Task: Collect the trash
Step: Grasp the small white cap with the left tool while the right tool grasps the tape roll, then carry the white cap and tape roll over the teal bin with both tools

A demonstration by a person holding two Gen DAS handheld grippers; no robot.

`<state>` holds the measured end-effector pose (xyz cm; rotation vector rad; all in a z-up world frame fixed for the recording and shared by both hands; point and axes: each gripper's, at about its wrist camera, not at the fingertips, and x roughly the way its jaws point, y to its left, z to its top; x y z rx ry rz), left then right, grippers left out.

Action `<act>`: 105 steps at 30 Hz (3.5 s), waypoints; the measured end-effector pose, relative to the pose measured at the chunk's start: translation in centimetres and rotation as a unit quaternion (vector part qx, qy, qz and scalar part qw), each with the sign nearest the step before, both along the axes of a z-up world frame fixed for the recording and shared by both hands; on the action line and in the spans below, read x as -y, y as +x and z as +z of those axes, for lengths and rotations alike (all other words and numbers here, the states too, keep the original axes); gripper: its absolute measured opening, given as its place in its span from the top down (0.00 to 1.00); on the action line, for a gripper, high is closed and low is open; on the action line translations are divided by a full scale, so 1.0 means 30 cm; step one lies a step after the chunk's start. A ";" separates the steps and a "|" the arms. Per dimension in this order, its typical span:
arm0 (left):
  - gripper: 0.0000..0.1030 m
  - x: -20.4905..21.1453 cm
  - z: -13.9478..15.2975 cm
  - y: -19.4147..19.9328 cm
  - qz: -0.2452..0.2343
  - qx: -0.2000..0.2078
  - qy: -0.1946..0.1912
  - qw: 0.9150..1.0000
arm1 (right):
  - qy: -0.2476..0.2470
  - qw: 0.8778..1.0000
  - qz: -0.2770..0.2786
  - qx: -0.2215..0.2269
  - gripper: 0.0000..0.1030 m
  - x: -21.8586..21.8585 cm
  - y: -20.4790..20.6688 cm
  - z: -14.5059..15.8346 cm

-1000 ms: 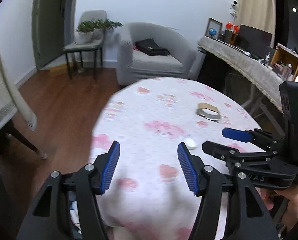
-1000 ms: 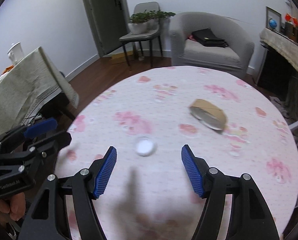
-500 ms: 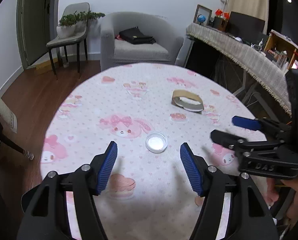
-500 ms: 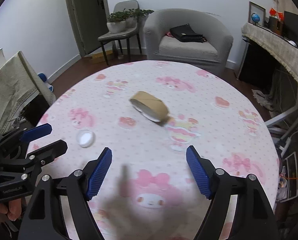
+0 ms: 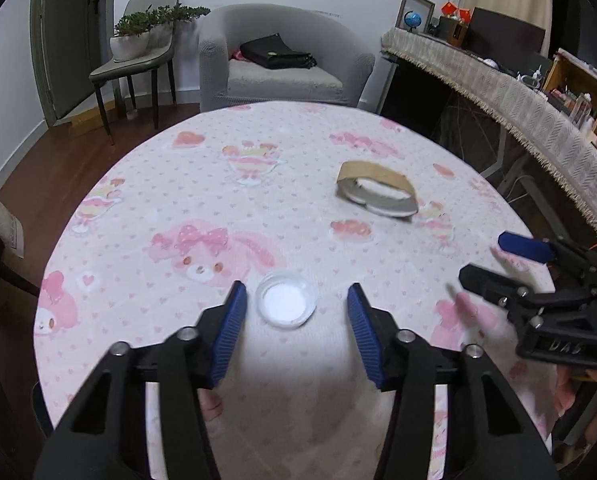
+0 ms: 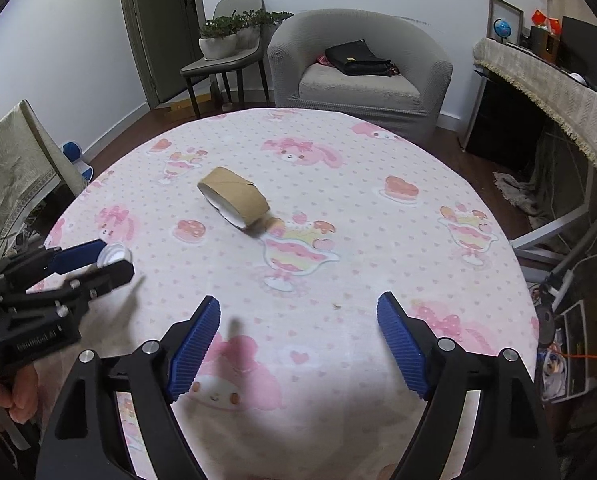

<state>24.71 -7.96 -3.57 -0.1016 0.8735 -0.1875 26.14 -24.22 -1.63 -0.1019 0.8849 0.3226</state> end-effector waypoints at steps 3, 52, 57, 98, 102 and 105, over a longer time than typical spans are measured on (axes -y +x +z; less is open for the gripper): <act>0.63 0.003 -0.002 0.011 0.001 -0.002 -0.001 1.000 | 0.000 1.000 0.000 -0.005 0.21 0.013 0.011 -0.005; 0.68 -0.323 0.080 -0.105 0.040 0.015 -0.030 0.999 | -0.017 0.998 0.057 0.002 0.76 -0.275 0.180 -0.023; 0.68 -0.361 0.096 -0.120 0.047 0.019 -0.028 0.998 | -0.023 0.997 0.074 0.005 0.77 -0.328 0.160 -0.007; 0.68 -0.885 -0.082 -0.442 0.139 -0.021 0.027 0.990 | 0.019 0.979 0.202 0.032 0.77 -0.923 -0.240 0.148; 0.68 -0.933 -0.132 -0.467 0.147 -0.038 0.034 0.988 | 0.027 0.976 0.214 0.028 0.77 -0.979 -0.250 0.150; 0.68 -0.967 -0.160 -0.480 0.152 -0.048 0.034 0.987 | 0.028 0.974 0.224 0.025 0.77 -1.024 -0.254 0.145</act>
